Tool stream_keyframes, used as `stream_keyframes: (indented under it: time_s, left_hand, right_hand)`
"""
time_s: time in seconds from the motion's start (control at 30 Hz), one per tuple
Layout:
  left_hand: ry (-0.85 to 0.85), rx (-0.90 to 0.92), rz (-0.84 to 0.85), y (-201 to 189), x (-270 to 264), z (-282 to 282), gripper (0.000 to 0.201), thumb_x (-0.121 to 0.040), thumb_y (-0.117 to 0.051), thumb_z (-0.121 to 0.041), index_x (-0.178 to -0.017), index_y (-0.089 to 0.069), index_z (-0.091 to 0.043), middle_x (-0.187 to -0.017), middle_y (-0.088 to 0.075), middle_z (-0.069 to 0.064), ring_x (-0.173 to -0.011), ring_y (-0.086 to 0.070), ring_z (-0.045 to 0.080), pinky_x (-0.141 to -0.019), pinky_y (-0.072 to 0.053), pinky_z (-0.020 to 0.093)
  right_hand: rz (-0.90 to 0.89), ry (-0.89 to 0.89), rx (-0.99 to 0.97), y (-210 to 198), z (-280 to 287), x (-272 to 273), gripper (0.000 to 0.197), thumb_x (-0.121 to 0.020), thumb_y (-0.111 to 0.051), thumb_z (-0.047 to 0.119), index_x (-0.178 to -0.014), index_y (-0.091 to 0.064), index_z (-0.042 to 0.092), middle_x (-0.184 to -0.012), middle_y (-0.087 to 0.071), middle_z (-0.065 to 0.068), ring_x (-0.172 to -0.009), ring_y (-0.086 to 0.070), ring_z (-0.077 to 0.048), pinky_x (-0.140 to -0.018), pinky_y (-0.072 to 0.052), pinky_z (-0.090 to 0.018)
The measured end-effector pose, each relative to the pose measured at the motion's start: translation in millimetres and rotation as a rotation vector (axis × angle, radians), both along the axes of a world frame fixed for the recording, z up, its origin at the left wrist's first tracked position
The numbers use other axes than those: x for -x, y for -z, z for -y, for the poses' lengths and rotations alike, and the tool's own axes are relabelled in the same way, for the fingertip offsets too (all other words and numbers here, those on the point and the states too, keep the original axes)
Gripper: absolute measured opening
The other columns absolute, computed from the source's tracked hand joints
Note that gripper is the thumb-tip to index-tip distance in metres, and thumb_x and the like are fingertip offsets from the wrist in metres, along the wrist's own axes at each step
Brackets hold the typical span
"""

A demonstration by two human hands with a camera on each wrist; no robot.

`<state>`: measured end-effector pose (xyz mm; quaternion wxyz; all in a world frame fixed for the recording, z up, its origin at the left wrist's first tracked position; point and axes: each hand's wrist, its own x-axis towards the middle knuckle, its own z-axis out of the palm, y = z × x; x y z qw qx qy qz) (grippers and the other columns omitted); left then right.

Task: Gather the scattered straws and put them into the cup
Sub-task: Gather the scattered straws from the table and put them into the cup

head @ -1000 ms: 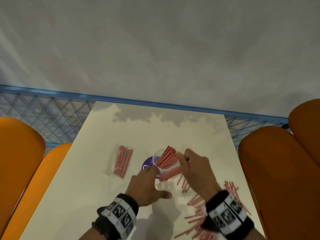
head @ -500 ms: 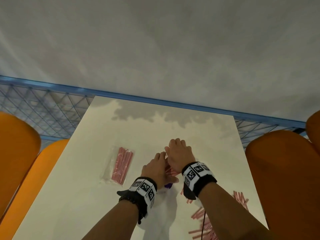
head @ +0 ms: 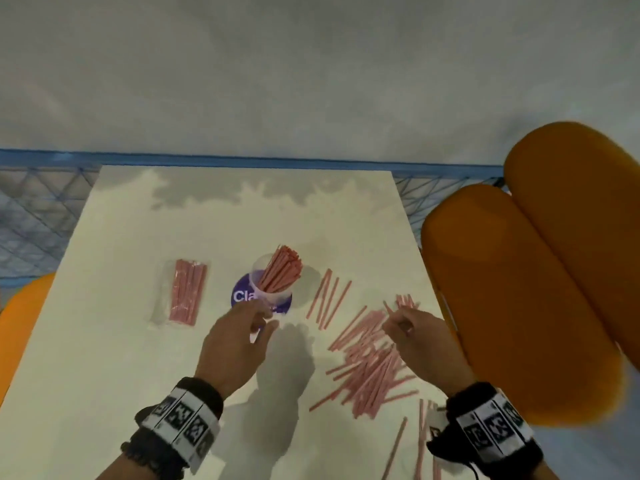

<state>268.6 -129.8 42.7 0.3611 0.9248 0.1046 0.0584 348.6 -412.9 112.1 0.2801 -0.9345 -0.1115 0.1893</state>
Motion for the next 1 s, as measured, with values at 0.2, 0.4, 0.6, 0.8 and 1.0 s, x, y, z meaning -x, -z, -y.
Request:
stream_keyframes:
  time_s: [0.2, 0.4, 0.6, 0.8, 1.0]
  left_hand:
    - [0.234, -0.119, -0.486, 44, 35, 69, 0.012, -0.089, -0.060, -0.040, -0.091, -0.058, -0.028, -0.096, -0.064, -0.007, -0.089, -0.061, 0.015, -0.076, -0.051, 0.031]
    - [0.167, -0.110, -0.436, 59, 20, 122, 0.068, -0.073, -0.069, -0.058, -0.125, -0.042, -0.024, -0.118, -0.050, 0.001, -0.110, -0.051, 0.022, -0.091, -0.049, 0.038]
    - [0.208, -0.195, -0.486, 68, -31, 174, 0.121, -0.064, -0.056, -0.083, -0.153, -0.003, -0.021, -0.161, -0.012, 0.009, -0.147, -0.011, 0.033, -0.116, -0.017, 0.055]
    - [0.216, -0.376, -0.446, 68, -42, 194, 0.095, -0.070, -0.065, -0.070, -0.140, -0.034, -0.014, -0.141, -0.040, 0.009, -0.129, -0.035, 0.028, -0.107, -0.035, 0.045]
    - [0.105, -0.268, -0.403, 71, -8, 200, 0.057, -0.084, -0.059, -0.057, -0.122, -0.051, -0.016, -0.119, -0.050, 0.005, -0.110, -0.049, 0.024, -0.092, -0.048, 0.039]
  right_hand:
    - [-0.350, 0.232, 0.382, 90, 111, 112, 0.023, -0.091, -0.062, 0.037, -0.086, -0.045, 0.021, -0.086, -0.056, 0.002, -0.075, -0.055, -0.016, -0.064, -0.043, -0.026]
    - [-0.286, 0.566, 0.179, 113, 104, 142, 0.078, -0.067, -0.062, 0.073, -0.111, -0.043, 0.012, -0.105, -0.053, -0.008, -0.090, -0.055, -0.024, -0.076, -0.049, -0.036]
    - [-0.271, 0.393, 0.152, 120, 65, 133, 0.069, -0.081, -0.072, 0.039, -0.126, -0.032, 0.006, -0.121, -0.041, -0.007, -0.108, -0.048, -0.024, -0.095, -0.048, -0.032]
    - [-0.244, 0.479, -0.015, 125, 55, 94, 0.033, -0.092, -0.059, 0.013, -0.120, -0.041, 0.008, -0.119, -0.051, -0.010, -0.100, -0.061, -0.023, -0.087, -0.054, -0.031]
    - [-0.219, 0.498, -0.029, 134, 56, 73, 0.012, -0.095, -0.048, 0.020, -0.097, -0.053, 0.009, -0.094, -0.056, -0.004, -0.079, -0.052, -0.014, -0.065, -0.047, -0.024]
